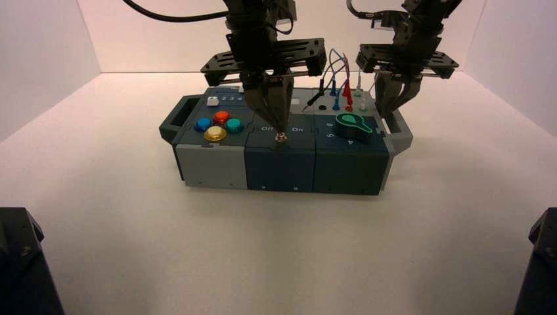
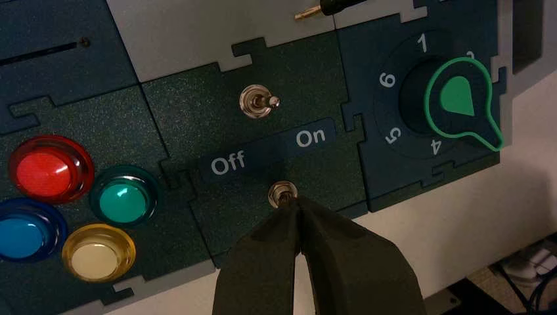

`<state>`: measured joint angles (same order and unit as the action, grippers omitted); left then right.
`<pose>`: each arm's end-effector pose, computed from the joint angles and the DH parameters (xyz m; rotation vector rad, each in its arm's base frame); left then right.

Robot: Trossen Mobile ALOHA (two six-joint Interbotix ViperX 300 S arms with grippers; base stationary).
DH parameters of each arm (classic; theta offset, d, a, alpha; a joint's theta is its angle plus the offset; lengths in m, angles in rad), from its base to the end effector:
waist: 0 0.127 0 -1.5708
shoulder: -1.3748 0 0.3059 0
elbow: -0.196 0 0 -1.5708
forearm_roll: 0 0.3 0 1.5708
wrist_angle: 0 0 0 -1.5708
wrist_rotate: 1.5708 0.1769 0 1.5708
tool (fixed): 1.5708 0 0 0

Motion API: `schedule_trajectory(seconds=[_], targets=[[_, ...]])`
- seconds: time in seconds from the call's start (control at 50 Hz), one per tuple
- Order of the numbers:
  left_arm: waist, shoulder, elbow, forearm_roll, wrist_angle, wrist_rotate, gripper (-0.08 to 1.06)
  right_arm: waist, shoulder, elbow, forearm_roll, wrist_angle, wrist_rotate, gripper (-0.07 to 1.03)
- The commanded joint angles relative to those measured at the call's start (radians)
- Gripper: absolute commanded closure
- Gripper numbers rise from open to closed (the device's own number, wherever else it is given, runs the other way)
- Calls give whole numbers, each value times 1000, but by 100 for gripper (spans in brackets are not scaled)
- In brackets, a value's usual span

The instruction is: Flip the bottom switch off with the left gripper.

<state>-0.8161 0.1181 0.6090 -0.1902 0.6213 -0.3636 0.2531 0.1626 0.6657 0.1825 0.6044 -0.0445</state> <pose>0.2317 -0.2748 0.0474 0.0605 1.4363 -0.4158 0.3205 0.1017 0.0183 -0.0204 1.4401 0.2174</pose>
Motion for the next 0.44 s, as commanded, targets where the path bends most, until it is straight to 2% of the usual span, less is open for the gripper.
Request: schedule_trajectory(seconds=[0.02, 0.24, 0.44], targets=[[26, -69, 3, 12, 25, 5, 101, 5, -6, 11, -6, 15, -15, 99], [25, -155, 23, 23, 44, -3, 101, 6, -26, 2, -6, 23, -15, 99], [25, -110, 14, 28, 61, -3, 101, 5, -26, 2, -6, 28, -17, 99]])
